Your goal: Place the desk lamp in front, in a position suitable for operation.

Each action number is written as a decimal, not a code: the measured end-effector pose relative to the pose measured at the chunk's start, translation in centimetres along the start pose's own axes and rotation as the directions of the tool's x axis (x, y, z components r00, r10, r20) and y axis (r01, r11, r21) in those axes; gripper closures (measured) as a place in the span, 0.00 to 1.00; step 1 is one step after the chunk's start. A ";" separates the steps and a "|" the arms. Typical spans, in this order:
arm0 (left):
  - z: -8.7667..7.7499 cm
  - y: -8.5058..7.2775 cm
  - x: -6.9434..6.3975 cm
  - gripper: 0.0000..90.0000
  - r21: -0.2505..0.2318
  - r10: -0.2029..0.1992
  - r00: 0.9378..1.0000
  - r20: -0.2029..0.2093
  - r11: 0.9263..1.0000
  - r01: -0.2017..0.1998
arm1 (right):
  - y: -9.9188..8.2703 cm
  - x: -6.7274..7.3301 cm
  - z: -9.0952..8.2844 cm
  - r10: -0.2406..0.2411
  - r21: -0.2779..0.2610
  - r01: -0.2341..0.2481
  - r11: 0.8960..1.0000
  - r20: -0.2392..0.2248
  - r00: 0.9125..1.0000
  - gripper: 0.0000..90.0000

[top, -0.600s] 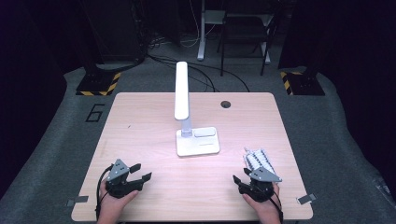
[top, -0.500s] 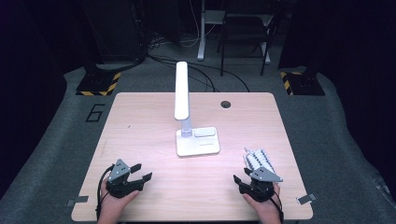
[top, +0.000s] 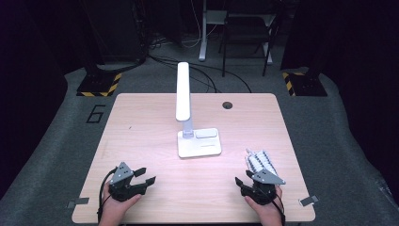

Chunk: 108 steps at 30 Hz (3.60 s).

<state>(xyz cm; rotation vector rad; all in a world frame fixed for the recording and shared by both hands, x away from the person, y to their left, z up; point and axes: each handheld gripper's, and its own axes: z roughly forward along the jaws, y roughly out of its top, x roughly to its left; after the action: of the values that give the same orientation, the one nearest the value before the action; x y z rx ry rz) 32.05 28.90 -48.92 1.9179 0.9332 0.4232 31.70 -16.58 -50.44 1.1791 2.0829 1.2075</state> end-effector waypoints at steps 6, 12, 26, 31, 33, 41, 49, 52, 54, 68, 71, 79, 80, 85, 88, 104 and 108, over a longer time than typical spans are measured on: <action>0.2 0.2 -0.6 0.45 -0.020 -0.009 1.000 0.006 1.000 0.009 | 0.0 0.4 -0.1 -0.025 0.008 0.025 1.000 -0.005 1.000 0.50; 0.7 0.1 -0.7 0.45 0.001 0.011 1.000 0.010 1.000 -0.011 | 0.1 0.5 0.1 -0.014 0.018 0.014 1.000 -0.014 1.000 0.48; 1.6 2.4 -1.0 0.44 0.000 -0.004 1.000 0.019 1.000 0.004 | 2.8 2.0 0.6 -0.044 0.023 0.045 0.999 -0.071 0.997 0.40; 1.9 3.4 -1.2 0.44 0.009 0.014 0.999 0.029 1.000 -0.014 | 3.6 2.3 1.1 -0.072 0.045 0.075 0.996 -0.072 0.995 0.42; 2.2 3.8 -1.1 0.44 0.028 0.005 0.999 0.037 1.000 -0.006 | 4.0 2.2 1.5 -0.064 0.068 0.068 0.995 -0.061 0.996 0.45; 3.1 5.3 -1.2 0.46 0.019 0.013 1.000 0.025 1.000 -0.013 | 6.0 1.7 1.9 0.005 0.034 -0.002 0.999 -0.069 0.998 0.41; 4.6 6.5 -1.2 0.45 0.020 0.004 0.999 0.032 1.000 -0.004 | 6.8 2.1 3.2 -0.026 0.038 0.028 0.999 -0.055 0.998 0.43; 5.4 7.0 -0.9 0.45 0.016 0.004 0.999 0.043 1.000 -0.004 | 7.1 2.1 3.8 -0.032 0.035 0.034 0.999 -0.065 0.997 0.43; 5.8 7.1 -0.9 0.46 0.014 0.006 0.999 0.033 1.000 -0.006 | 7.3 2.0 4.0 -0.020 0.028 0.022 0.999 -0.064 0.998 0.43; 8.0 7.8 -0.4 0.43 0.019 -0.004 1.000 0.006 1.000 0.004 | 8.3 1.0 6.4 0.008 0.029 -0.007 1.000 -0.034 0.999 0.45; 8.3 7.7 -0.3 0.43 0.025 -0.007 1.000 0.005 1.000 0.007 | 8.4 1.1 6.8 0.008 0.021 -0.007 1.000 -0.040 0.999 0.45; 9.7 7.6 0.0 0.43 0.009 -0.015 1.000 0.005 1.000 0.015 | 8.4 1.4 8.3 0.020 0.043 -0.019 0.999 -0.029 0.999 0.47; 10.0 7.7 0.0 0.43 0.014 -0.023 1.000 0.004 1.000 0.023 | 8.4 1.5 8.8 0.016 0.047 -0.015 0.999 -0.024 1.000 0.47; 10.7 7.6 0.1 0.43 0.022 -0.027 1.000 -0.003 0.999 0.027 | 8.3 1.6 9.7 0.019 0.044 -0.018 0.999 -0.019 1.000 0.46; 11.4 7.4 0.0 0.43 0.027 -0.023 1.000 -0.011 0.999 0.024 | 8.3 1.6 10.0 0.019 0.046 -0.018 0.999 -0.023 1.000 0.46; 14.3 7.2 0.0 0.43 0.068 -0.041 0.999 -0.026 0.997 0.042 | 7.5 0.3 12.8 0.081 0.097 -0.082 0.992 0.017 0.997 0.46; 14.8 7.0 0.1 0.43 0.076 -0.053 0.998 -0.037 0.996 0.055 | 7.4 -0.1 13.2 0.103 0.084 -0.103 0.991 0.009 0.995 0.45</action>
<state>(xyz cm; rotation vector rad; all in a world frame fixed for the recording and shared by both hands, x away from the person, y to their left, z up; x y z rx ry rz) 44.35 18.19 -50.44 1.9556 1.0357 0.3953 44.57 -8.64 -50.88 1.3408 2.1108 1.1716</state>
